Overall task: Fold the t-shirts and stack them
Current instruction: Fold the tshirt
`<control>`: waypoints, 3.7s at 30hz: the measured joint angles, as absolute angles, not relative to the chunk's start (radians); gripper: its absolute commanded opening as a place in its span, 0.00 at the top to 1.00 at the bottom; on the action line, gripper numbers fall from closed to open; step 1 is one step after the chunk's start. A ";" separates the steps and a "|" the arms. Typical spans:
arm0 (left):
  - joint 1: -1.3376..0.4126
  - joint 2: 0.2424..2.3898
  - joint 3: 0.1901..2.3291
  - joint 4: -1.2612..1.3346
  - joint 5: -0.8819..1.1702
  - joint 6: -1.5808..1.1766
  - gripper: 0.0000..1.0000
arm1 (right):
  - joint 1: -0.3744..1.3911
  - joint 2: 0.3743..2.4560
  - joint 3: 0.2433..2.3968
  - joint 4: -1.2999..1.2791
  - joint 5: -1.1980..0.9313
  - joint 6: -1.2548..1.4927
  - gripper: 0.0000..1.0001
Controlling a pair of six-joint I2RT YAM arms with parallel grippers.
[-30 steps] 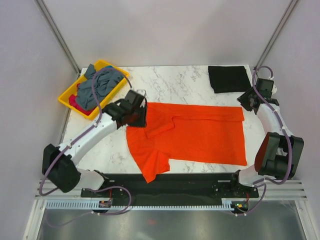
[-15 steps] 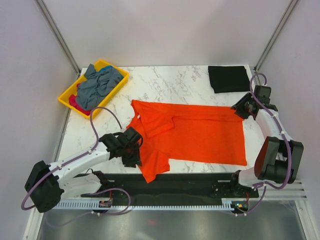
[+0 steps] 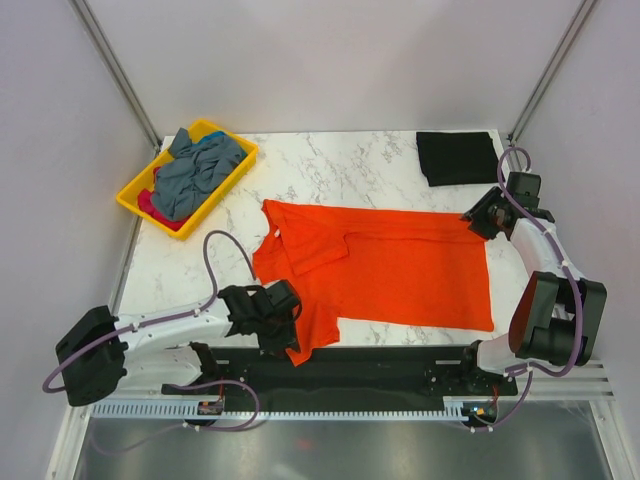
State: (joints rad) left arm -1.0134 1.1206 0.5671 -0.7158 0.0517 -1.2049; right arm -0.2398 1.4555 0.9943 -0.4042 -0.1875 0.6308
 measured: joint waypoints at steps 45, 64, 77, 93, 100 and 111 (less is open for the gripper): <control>-0.565 1.264 1.039 -0.636 -0.051 -0.757 0.98 | -0.311 1.363 0.710 -0.912 -0.050 0.738 0.59; -0.374 1.618 1.270 -0.568 0.145 -0.666 0.98 | -0.311 1.367 0.708 -0.928 -0.030 0.711 0.69; -0.355 1.691 1.296 -0.549 0.162 -0.657 0.98 | -0.311 1.273 0.677 -0.926 -0.029 0.783 0.80; -0.349 1.708 1.304 -0.540 0.168 -0.654 0.98 | -0.311 1.207 0.639 -0.930 -0.018 0.864 0.83; -0.349 1.726 1.321 -0.533 0.168 -0.653 0.98 | -0.311 1.194 0.638 -0.955 -0.022 0.871 0.75; -0.344 1.763 1.361 -0.526 0.168 -0.653 0.98 | -0.311 1.160 0.624 -0.948 -0.030 0.886 0.68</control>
State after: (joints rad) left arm -0.3439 1.7630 1.3613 -0.5259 0.1680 -0.6533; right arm -0.3107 1.1599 0.6235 -0.9478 -0.0299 0.8864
